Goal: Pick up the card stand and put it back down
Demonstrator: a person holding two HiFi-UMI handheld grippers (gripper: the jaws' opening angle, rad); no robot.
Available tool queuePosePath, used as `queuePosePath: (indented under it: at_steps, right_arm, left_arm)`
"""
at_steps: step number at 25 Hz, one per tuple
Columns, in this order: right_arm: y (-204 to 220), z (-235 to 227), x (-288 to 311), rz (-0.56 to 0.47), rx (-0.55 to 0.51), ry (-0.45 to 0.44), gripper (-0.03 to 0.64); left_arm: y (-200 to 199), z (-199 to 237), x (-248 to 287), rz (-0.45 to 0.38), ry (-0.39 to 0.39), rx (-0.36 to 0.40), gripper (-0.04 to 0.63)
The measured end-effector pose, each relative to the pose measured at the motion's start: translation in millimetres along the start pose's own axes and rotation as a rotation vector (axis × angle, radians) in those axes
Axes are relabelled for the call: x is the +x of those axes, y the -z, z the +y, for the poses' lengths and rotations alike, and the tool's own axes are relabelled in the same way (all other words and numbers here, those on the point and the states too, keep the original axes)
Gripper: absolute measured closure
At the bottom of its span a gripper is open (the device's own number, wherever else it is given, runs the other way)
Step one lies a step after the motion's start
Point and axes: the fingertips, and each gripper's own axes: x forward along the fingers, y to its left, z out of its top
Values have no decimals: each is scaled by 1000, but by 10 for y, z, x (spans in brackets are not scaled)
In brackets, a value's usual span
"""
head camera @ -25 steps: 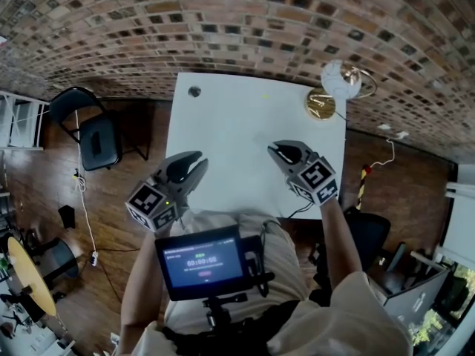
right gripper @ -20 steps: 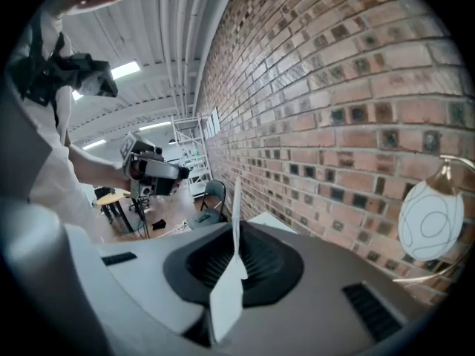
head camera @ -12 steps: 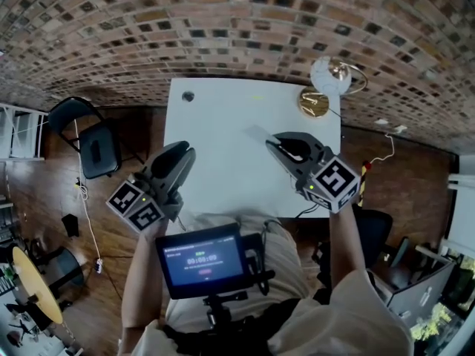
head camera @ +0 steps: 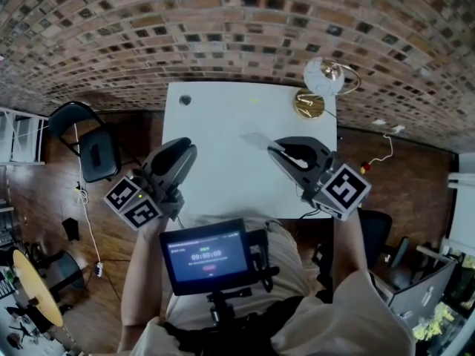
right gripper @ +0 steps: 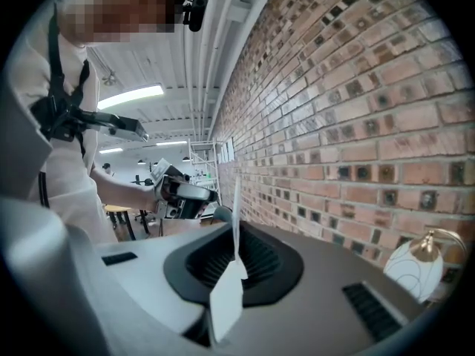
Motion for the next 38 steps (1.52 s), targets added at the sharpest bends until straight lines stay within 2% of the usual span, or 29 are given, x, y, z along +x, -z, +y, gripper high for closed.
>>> queuePosePath:
  at_steps: [9, 13, 17, 21, 25, 31, 38]
  right_arm:
    - [96, 54, -17, 19, 1, -11, 586]
    - [160, 53, -23, 27, 11, -11, 586]
    - [294, 44, 3, 53, 21, -9, 586]
    - [516, 21, 74, 102, 22, -3, 586]
    - [799, 0, 185, 149, 25, -13, 586]
    - [1239, -15, 422, 199, 54, -37, 586]
    - [1734, -88, 654, 274, 58, -18, 586]
  left_arm:
    - [178, -5, 3, 56, -40, 18, 514]
    - [219, -16, -3, 45, -27, -6, 515]
    - [351, 0, -13, 71, -27, 0, 517]
    - [521, 96, -52, 90, -51, -26, 517]
    - [713, 217, -92, 134, -93, -15, 517]
    - [1004, 393, -194, 188, -135, -55, 518]
    - [1178, 586, -280, 234, -192, -64, 518]
